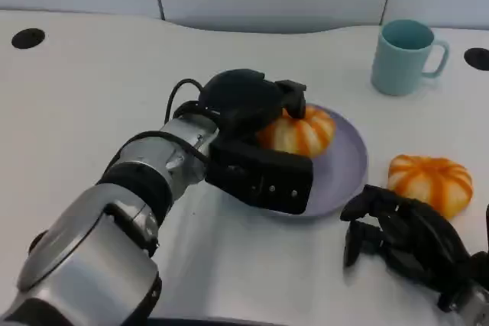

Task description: Grasp the bread from the table and place it into the plate.

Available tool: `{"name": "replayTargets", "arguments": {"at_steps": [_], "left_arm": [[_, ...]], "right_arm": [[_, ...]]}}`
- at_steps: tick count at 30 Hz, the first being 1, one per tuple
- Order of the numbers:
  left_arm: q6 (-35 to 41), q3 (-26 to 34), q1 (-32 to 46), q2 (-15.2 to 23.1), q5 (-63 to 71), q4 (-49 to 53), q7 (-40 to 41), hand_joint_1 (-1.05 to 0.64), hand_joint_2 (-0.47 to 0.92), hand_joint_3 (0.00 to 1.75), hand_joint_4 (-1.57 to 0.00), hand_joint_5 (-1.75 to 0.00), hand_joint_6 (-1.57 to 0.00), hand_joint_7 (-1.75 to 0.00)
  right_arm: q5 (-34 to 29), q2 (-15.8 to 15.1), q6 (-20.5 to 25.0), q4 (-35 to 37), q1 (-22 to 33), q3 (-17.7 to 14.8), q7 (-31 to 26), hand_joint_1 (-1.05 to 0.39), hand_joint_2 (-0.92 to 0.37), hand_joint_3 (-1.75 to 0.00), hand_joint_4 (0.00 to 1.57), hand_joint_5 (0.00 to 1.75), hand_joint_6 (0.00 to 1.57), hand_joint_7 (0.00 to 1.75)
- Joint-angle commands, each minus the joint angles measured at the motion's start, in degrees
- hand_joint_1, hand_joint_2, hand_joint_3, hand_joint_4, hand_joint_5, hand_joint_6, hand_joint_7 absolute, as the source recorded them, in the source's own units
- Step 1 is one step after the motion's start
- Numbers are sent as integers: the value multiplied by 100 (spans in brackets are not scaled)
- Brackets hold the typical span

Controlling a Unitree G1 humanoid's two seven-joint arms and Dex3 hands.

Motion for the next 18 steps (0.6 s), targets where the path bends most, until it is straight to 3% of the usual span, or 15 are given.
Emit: {"name": "replayTargets", "arguments": {"at_steps": [1, 17, 18], "left_arm": [[205, -91, -80, -7, 72, 20, -225, -78, 92, 7, -3, -98, -26, -53], [429, -86, -75, 78, 3, -20, -493, -86, 92, 6, 0, -105, -19, -71], [386, -28, -52, 103, -57, -33, -493, -87, 92, 8, 0, -106, -11, -80]], "right_arm": [[-87, -3, 187, 105, 239, 48, -75, -48, -92, -10, 65, 166, 71, 110], [-97, 2, 78, 155, 239, 39, -101, -48, -92, -9, 66, 164, 72, 107], [-115, 0, 53, 157, 239, 47, -124, -48, -92, -10, 66, 164, 72, 107]]}}
